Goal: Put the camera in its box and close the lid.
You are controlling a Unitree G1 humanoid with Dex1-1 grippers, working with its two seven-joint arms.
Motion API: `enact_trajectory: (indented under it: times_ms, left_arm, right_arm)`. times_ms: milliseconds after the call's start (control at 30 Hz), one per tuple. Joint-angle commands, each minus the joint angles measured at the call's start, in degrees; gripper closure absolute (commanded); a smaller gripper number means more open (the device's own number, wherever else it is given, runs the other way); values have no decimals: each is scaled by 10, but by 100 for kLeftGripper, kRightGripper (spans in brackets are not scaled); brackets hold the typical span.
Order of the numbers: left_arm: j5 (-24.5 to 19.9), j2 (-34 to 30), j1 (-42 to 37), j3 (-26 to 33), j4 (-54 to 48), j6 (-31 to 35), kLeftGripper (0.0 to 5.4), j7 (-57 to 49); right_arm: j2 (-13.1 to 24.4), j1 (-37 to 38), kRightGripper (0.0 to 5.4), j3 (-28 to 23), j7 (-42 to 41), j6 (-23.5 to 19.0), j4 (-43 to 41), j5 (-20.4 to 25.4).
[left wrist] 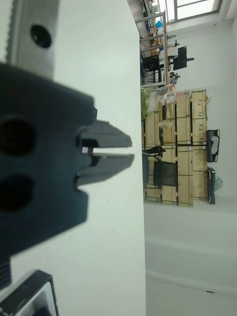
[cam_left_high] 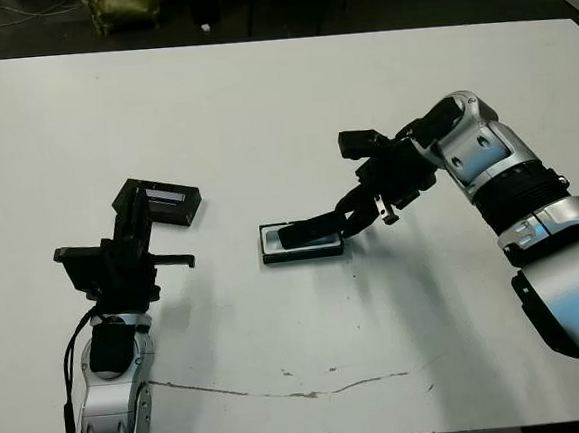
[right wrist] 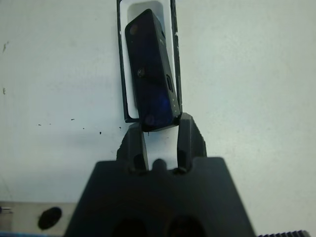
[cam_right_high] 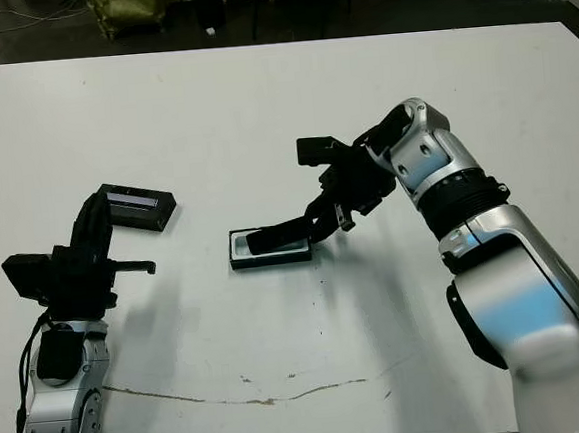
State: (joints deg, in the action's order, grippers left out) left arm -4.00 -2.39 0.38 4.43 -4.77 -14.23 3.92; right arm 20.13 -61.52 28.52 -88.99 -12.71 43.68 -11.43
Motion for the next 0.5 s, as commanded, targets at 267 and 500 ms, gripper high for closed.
enact_trajectory:
  times_ms: [267,500]
  left_arm:
    - [1,3,14,0,1,13,540,-6]
    - [-4,1,14,0,5,7,540,-2]
  right_arm:
    - [-8,34,534,27,5,3,-26,-14]
    - [-15,40,481,43,-3,-31,-44,-18]
